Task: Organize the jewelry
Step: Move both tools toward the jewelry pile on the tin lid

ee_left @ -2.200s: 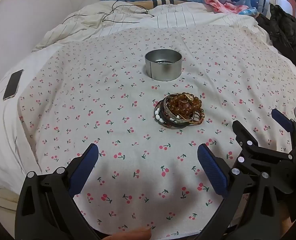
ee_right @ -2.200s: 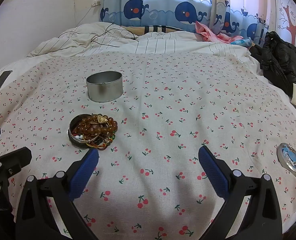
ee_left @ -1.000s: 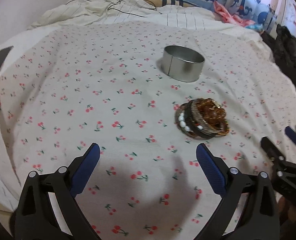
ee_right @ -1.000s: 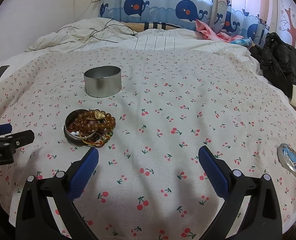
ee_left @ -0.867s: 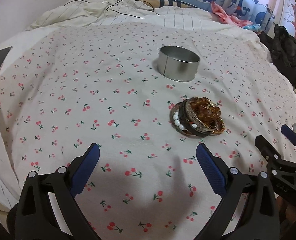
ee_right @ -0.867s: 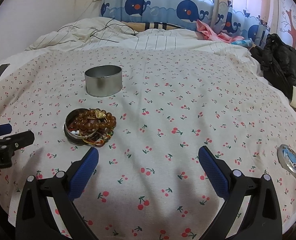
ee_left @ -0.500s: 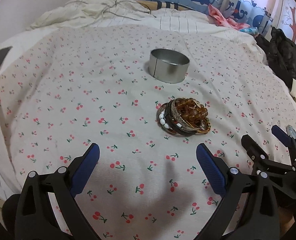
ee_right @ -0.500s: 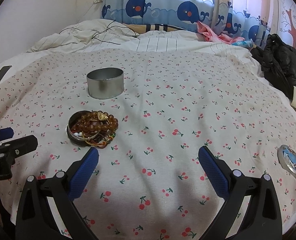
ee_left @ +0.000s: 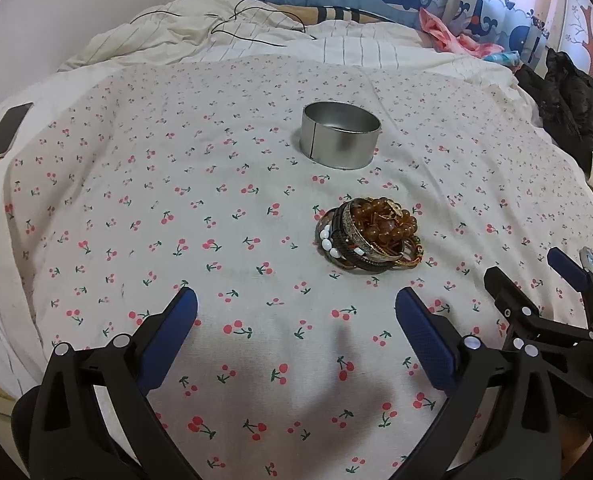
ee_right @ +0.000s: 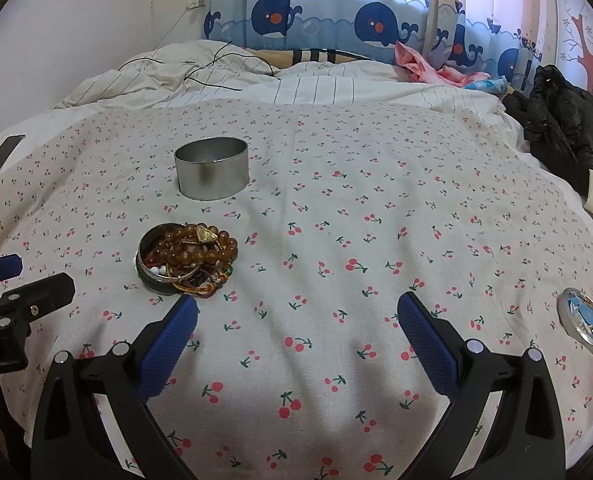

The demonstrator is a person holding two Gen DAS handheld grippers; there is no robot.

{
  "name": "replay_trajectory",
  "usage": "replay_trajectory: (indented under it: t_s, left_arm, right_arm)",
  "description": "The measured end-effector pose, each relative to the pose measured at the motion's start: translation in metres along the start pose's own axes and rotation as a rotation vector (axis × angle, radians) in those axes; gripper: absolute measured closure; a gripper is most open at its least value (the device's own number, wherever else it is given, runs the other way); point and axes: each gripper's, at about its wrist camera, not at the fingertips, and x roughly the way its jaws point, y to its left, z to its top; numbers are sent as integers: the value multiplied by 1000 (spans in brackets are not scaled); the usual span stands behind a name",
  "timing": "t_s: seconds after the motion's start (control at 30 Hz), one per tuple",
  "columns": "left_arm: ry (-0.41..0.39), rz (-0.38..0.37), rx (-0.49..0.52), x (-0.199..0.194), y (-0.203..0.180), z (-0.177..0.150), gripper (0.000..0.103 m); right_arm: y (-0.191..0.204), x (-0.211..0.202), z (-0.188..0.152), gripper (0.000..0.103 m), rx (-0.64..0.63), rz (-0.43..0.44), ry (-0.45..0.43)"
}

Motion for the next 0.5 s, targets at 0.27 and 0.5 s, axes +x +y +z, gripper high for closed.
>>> replay_trajectory:
  t_s: [0.27,0.5]
  left_arm:
    - [12,-3,-5,6,2,0,7]
    - [17,-10,-14,10,5,-1,7]
  right_arm:
    - [0,1,-1,7,-2,0,7]
    - [1,3,-2,7,-6,-1,10]
